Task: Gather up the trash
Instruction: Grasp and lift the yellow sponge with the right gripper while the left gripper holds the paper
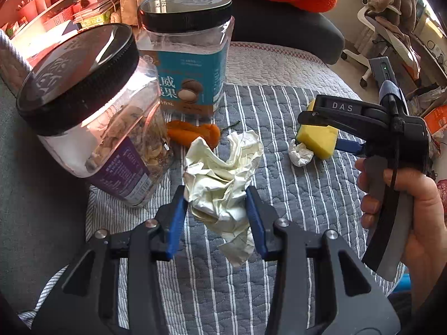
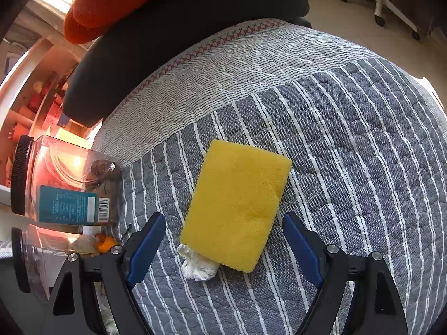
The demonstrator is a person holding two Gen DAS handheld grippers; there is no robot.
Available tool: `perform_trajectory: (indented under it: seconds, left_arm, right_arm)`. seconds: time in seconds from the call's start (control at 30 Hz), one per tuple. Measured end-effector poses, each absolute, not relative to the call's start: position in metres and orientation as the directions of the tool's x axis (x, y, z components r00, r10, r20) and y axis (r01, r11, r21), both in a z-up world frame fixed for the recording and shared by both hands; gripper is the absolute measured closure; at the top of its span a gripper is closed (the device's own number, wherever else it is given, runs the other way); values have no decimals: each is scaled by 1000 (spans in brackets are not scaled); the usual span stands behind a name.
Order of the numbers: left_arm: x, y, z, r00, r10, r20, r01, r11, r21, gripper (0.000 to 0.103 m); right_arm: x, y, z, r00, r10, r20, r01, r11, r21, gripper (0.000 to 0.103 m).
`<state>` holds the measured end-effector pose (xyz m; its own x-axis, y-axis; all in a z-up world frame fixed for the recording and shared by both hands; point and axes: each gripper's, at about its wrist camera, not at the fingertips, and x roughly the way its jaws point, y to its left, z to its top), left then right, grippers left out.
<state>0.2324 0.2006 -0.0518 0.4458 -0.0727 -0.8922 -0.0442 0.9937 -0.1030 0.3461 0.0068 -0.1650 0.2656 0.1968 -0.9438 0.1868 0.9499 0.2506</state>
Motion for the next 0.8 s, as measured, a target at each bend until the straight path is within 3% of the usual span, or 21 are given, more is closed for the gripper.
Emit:
perform_trajectory:
  seconds: [0.07,0.1,0.2,0.8]
  left_arm:
    - [233,201,-53,444,-73,-893,-47,993,-104,59]
    - [233,201,-53,444,-74,-893,-48,993,-106,59]
    - [233,199,-52,445,-83,-892,-49,992,-116,59]
    - [207,164,-21,504,-180,-845,-32,973,-227,59]
  right_arm:
    - [347,10,-171,248,183,-951,182,956,232,19]
    - [346,10,-172,243,171,-955,180,959,217,33]
    - [341,3,-170,241,187,-952,183,955,234,40]
    - [245,-86,-57,353,96,-931,56,991,124,43]
